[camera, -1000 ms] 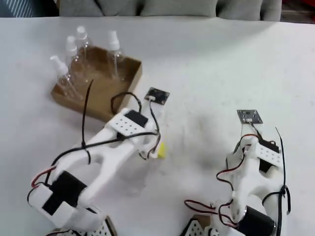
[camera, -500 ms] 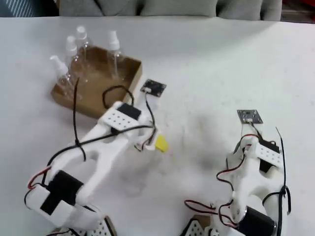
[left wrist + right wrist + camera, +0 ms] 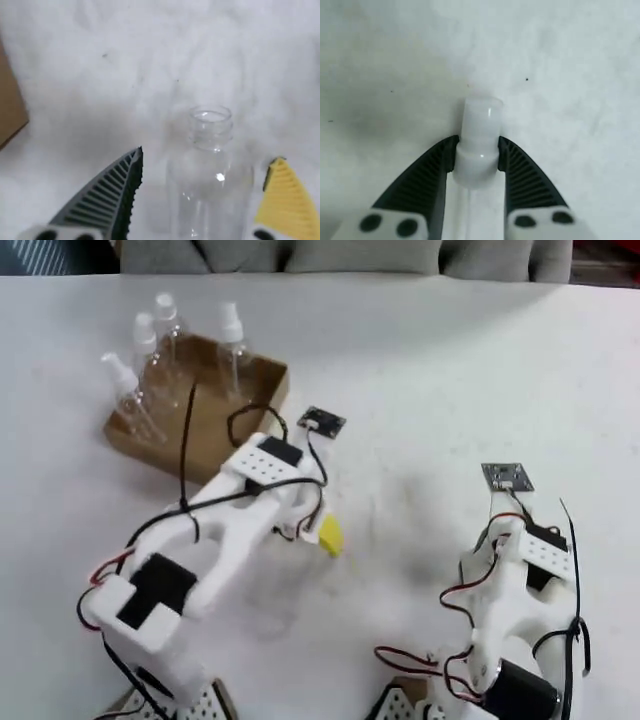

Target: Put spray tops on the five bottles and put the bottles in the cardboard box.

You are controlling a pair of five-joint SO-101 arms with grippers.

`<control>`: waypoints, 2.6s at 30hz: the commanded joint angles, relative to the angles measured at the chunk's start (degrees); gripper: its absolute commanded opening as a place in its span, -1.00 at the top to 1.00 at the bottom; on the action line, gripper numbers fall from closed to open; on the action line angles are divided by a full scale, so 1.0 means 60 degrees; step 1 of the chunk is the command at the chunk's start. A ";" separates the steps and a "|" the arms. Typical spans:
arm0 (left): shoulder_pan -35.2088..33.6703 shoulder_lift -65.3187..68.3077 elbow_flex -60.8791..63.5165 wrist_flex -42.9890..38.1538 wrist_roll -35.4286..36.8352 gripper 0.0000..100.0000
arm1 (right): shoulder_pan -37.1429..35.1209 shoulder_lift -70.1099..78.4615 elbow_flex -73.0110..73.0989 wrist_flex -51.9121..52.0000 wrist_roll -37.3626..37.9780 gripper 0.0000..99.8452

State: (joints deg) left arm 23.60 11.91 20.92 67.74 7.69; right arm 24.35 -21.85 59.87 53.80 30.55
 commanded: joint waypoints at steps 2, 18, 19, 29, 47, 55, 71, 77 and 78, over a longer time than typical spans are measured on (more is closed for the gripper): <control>0.0403 0.0007 -0.0352 0.0161 -0.0088 0.38 | -0.0095 -0.0212 -0.0044 -0.0095 0.0000 0.96; 0.0623 -0.0901 -0.0308 0.0147 -0.0088 0.96 | -0.0095 -0.0212 -0.0044 -0.0125 -0.0059 0.96; 0.0608 -0.1355 -0.0220 0.0161 -0.0073 0.96 | -0.0095 -0.0212 -0.0044 -0.0183 -0.0088 0.96; 0.0579 -0.6659 0.2681 -0.1231 -0.0073 0.96 | -0.0081 -0.0300 -0.0044 -0.0198 -0.0117 0.96; -0.0125 -1.1963 0.7106 -0.4410 -0.0073 0.96 | -0.2176 -0.3436 -0.3619 0.0505 -0.0718 0.96; -0.0872 -1.3956 0.8205 -0.5245 -0.0073 0.96 | -0.3949 -0.4593 -0.3531 -0.2190 -0.0894 0.96; -0.0799 -1.9231 1.1194 -0.5890 -0.0147 0.96 | -0.8579 -0.5853 -0.4674 -0.6571 -0.2857 0.96; -0.0520 -1.9436 1.1487 -0.5949 -0.0161 0.96 | -0.9897 -0.5692 -0.7136 -0.4330 -0.3165 0.96; -0.0491 -1.9436 1.1487 -0.5934 -0.0161 0.96 | -1.0059 -0.5678 -0.7473 -0.3934 -0.3458 0.96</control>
State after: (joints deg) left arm 19.38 -103.78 90.29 33.89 6.99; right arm -32.79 -56.13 22.77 24.09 12.97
